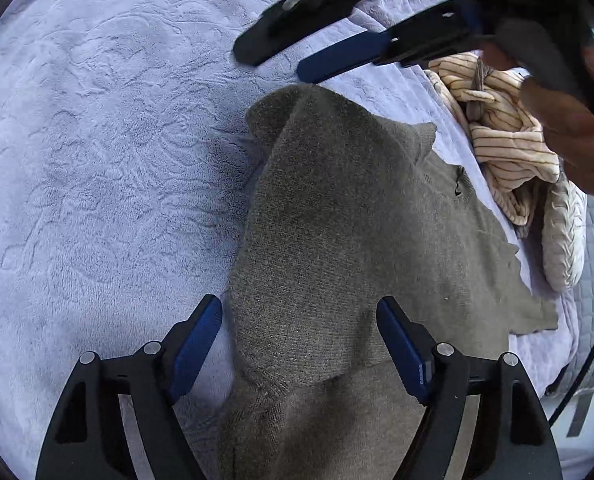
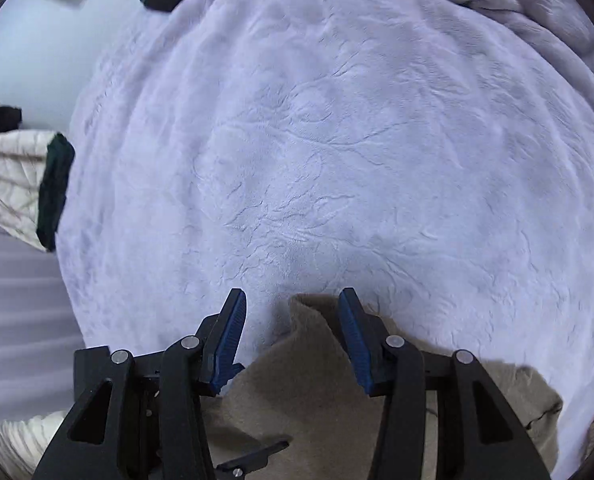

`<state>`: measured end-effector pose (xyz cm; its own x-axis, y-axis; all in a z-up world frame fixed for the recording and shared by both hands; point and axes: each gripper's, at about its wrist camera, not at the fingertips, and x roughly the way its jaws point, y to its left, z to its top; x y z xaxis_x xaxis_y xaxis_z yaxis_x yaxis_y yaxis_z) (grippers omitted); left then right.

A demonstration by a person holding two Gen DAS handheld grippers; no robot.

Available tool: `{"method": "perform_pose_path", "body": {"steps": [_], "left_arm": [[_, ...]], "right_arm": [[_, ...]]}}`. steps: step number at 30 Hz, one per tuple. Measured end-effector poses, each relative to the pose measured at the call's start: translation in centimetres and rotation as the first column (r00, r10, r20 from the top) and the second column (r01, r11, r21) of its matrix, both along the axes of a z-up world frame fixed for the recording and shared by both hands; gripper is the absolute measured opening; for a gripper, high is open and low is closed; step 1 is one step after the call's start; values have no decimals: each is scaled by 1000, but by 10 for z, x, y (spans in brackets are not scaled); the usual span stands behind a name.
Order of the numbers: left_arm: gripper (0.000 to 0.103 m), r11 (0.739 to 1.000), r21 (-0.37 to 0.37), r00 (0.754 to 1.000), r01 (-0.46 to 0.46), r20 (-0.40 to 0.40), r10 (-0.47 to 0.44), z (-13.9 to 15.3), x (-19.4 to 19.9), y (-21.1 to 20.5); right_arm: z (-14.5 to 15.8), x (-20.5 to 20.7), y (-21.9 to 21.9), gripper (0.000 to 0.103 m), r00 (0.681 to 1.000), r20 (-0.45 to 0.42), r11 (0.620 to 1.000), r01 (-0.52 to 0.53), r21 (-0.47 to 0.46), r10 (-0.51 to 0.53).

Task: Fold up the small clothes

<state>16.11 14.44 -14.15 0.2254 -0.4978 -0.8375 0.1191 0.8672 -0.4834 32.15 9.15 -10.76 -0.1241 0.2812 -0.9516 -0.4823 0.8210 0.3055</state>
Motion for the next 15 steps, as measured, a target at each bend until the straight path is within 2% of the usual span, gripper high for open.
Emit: {"method": "perform_pose_path", "body": {"steps": [3, 5, 7, 8, 10, 12, 13, 15], "left_arm": [[80, 1000, -6, 1000, 0, 6, 0, 1, 2, 4], [80, 1000, 2, 1000, 6, 12, -6, 1, 0, 7], [80, 1000, 11, 1000, 12, 16, -12, 2, -1, 6], [80, 1000, 12, 1000, 12, 17, -12, 3, -2, 5], [80, 1000, 11, 1000, 8, 19, -9, 5, -3, 4], [80, 1000, 9, 999, -2, 33, 2, 9, -6, 3], [80, 1000, 15, 999, -8, 39, 7, 9, -8, 4], [80, 999, 44, 999, -19, 36, 17, 6, -13, 6]], "right_arm": [[-21, -5, 22, 51, 992, -75, 988, -111, -104, 104], [-30, -14, 30, 48, 981, -98, 966, -186, -181, 170], [-36, -18, 32, 30, 975, -111, 946, -216, -244, 194], [-38, -20, 31, 7, 974, -115, 941, -217, -259, 193], [-33, -20, 24, 8, 981, -110, 959, -182, -217, 161], [-17, -19, 12, 7, 991, -102, 992, -96, -87, 86], [-6, -17, 1, 7, 994, -107, 1000, -15, 24, 17], [7, -10, -23, 7, 989, -102, 980, 126, 155, -111]]}}
